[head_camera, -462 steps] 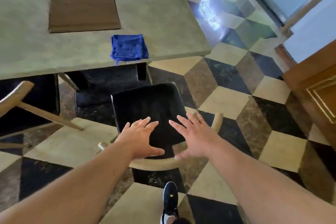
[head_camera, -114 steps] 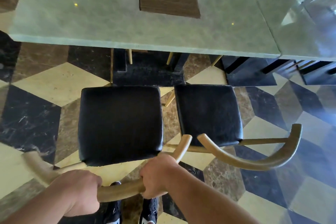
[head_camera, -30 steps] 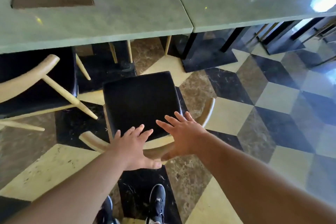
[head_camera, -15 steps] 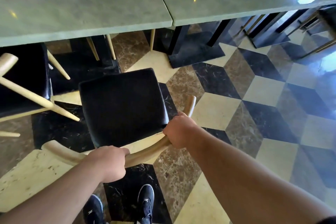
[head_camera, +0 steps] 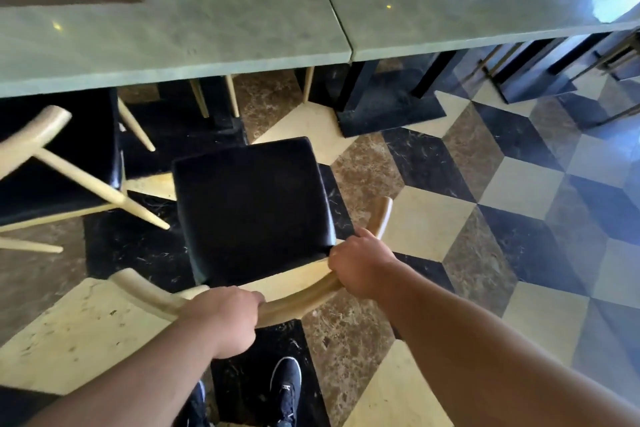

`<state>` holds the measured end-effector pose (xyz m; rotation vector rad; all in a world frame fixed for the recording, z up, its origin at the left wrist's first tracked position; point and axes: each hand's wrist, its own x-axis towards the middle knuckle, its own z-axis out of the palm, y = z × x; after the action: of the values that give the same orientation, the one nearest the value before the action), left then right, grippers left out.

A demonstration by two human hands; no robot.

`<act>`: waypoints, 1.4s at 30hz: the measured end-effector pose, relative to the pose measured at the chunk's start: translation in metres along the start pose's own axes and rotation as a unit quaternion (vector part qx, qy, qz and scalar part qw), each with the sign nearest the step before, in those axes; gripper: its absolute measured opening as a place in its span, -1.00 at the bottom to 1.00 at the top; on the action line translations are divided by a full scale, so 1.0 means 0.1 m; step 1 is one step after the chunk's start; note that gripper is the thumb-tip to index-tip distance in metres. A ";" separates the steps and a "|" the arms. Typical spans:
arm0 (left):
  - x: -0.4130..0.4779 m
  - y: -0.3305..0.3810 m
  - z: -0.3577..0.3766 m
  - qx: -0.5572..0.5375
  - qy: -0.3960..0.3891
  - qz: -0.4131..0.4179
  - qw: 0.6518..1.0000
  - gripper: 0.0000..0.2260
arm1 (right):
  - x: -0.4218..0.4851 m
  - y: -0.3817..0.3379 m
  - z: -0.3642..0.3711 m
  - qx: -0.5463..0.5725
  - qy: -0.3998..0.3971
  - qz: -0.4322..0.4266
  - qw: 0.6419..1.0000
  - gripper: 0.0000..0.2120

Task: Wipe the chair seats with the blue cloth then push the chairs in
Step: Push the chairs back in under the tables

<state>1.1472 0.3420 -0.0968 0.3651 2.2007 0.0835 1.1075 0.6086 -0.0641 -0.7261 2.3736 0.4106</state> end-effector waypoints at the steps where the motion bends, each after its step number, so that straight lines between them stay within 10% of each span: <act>1: -0.04 -0.01 -0.04 0.004 0.003 -0.003 1.000 -0.50 | 0.02 -0.01 0.00 0.001 0.012 -0.003 1.000 -0.85; 22: 0.81 -1.66 -2.22 0.062 0.096 0.051 0.992 -0.60 | 1.92 0.55 -1.74 -0.003 0.072 0.038 0.997 -0.88; 35: 1.40 -1.37 -2.51 0.054 0.062 0.044 0.996 -0.58 | 2.38 1.30 -1.69 -0.018 0.029 -0.007 0.999 -0.89; 42: 0.92 -1.91 -2.24 0.067 0.194 0.036 0.978 -0.69 | 2.37 0.98 -1.88 0.002 -0.059 0.021 0.998 -0.43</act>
<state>0.8738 0.2022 -0.0661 0.5413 2.5875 0.0476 0.8052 0.5086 -0.0614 -0.6327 2.2804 0.4542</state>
